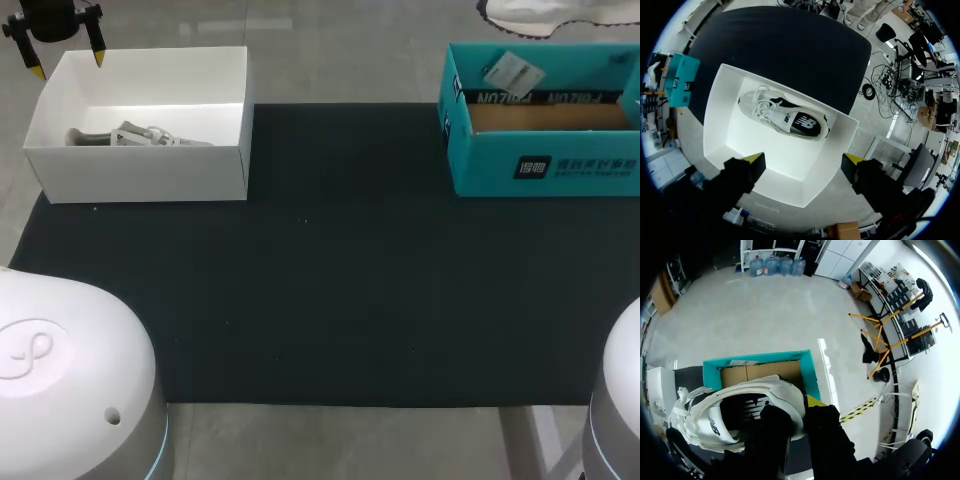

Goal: Take the shoe out of the shoebox, open the shoe tongue, remove and reinsert the insole, then place the shoe into the shoebox

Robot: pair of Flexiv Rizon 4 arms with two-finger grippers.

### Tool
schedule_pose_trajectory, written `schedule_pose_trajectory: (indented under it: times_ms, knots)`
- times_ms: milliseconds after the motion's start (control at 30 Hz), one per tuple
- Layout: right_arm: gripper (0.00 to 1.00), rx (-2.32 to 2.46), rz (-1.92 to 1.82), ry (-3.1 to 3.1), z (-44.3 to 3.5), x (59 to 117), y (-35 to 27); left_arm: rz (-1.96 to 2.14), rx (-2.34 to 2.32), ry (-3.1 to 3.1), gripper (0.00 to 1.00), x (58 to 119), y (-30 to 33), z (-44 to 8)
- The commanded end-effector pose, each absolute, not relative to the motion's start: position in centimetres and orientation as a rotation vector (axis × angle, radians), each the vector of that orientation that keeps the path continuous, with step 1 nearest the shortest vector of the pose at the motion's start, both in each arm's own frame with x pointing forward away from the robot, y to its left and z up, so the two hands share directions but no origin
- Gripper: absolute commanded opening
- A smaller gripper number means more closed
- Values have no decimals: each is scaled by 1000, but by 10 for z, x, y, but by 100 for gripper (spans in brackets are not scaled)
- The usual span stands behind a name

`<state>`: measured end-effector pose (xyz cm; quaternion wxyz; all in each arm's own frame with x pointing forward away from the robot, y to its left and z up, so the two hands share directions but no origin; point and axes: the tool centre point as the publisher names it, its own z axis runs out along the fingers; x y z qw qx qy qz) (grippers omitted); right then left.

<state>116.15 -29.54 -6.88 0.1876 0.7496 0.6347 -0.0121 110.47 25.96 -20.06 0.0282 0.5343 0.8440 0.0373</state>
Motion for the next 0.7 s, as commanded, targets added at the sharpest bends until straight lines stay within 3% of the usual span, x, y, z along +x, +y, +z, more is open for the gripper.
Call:
schedule_pose_trajectory:
  times_ms: [33,700]
  knots:
    - [0,2036,42,1750,-76,1128,-280,118,1651,2605,100,1104,260,-200]
    - [0,2029,154,1743,-91,1049,-200,118,1651,2605,100,1104,260,-200]
